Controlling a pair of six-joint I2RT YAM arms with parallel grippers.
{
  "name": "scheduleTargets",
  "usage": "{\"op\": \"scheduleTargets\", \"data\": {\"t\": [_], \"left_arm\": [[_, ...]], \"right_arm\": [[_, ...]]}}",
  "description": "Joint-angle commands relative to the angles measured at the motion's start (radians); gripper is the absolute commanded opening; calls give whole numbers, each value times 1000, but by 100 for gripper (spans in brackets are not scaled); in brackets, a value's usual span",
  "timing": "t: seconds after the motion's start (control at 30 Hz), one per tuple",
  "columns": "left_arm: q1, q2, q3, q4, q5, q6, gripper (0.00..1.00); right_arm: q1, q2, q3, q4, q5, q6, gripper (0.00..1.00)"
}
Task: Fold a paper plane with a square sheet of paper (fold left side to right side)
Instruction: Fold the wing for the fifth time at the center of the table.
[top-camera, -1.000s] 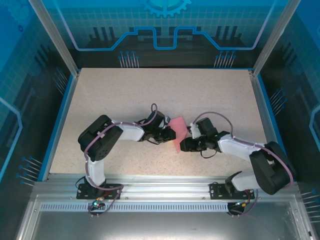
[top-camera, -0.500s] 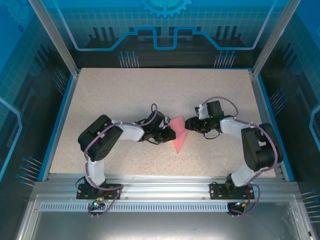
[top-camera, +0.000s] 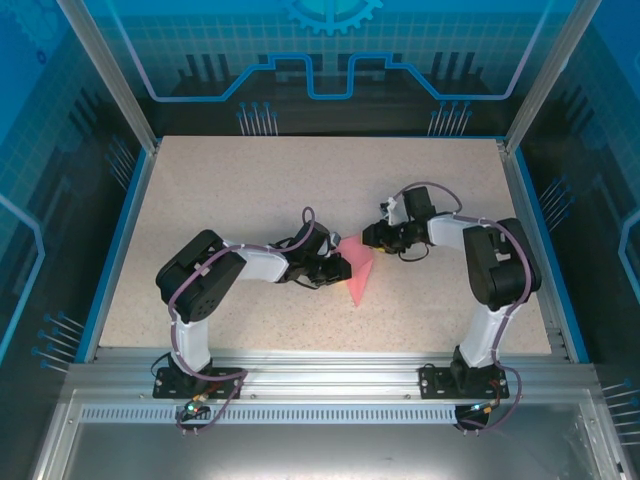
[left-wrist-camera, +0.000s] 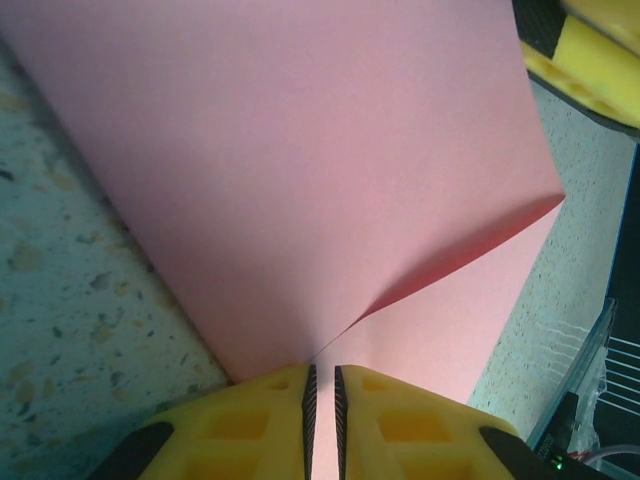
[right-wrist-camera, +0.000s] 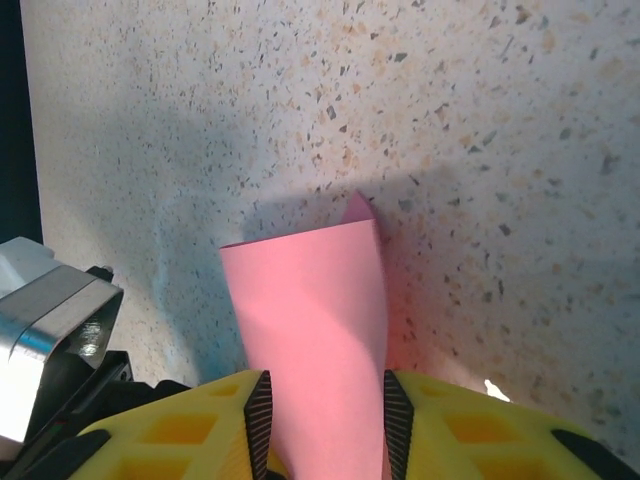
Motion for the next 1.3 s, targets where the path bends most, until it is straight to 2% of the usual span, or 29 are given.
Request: {"op": "scheduleTargets", "data": {"t": [0.0,0.2,0.23,0.27,0.3,0.33,0.53,0.73,0.83,0.97,1.13,1.27], "left_arm": [[15,19,7,-35,-25,36,18],[15,16,8,-42,-24,48,18],[16,16,8,-42,-22,51,18],[15,14,9,-45,-22,54,18],[16,12,11,-48,-23,60,18],[18,6,13,-56,-23,67,18],[25,-113,17,-145,-57,172,34],[7,-325,-24,-298,-198,313,45],[-51,-431,-58,-349,-299,372,50],[-177,-471,-55,-407,-424,398,53],[-347,-362,12,-430,-569,361,54],[-408,-248,94,-477,-671,349,57]], "right_arm": [[-8,31,29,-52,-28,-6,33],[-9,55,37,-80,-13,-11,33],[-9,56,39,-81,-16,-10,31],[-9,56,40,-80,-24,-8,22],[-9,54,39,-78,-33,-3,7],[-7,47,33,-79,-36,4,0],[10,-61,-73,-54,29,80,0],[56,-160,-161,-52,160,155,0],[77,-185,-168,-69,203,159,0],[94,-201,-169,-80,238,175,0],[120,-209,-167,-86,257,198,0],[130,-209,-164,-91,264,210,0]]}}
